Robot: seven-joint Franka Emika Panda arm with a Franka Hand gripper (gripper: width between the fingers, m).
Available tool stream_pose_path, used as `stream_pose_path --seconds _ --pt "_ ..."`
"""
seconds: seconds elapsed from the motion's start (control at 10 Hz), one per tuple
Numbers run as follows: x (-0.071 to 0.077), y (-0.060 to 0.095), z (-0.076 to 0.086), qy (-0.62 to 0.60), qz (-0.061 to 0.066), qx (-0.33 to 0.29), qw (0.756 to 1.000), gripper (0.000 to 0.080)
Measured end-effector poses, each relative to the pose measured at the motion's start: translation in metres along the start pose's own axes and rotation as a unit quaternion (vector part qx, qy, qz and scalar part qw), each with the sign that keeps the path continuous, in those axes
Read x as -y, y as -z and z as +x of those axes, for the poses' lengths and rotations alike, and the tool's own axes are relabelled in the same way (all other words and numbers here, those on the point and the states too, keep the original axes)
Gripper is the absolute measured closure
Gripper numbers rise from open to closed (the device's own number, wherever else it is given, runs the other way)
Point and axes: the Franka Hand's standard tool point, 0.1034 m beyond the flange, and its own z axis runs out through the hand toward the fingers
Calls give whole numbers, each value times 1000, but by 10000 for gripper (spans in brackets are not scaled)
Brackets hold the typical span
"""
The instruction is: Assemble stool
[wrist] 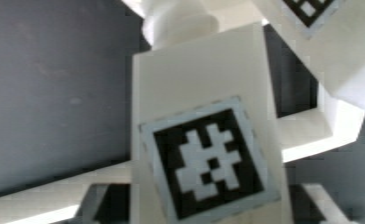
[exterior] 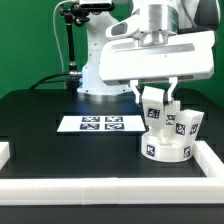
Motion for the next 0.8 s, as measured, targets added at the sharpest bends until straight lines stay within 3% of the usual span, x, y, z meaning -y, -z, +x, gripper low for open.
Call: stream_pose_path --seconds 0.4,0.8 --pt "-8 -7 -10 6 -9 7 1000 473" --pt "-7 -10 -15 11 -10 11 1000 473"
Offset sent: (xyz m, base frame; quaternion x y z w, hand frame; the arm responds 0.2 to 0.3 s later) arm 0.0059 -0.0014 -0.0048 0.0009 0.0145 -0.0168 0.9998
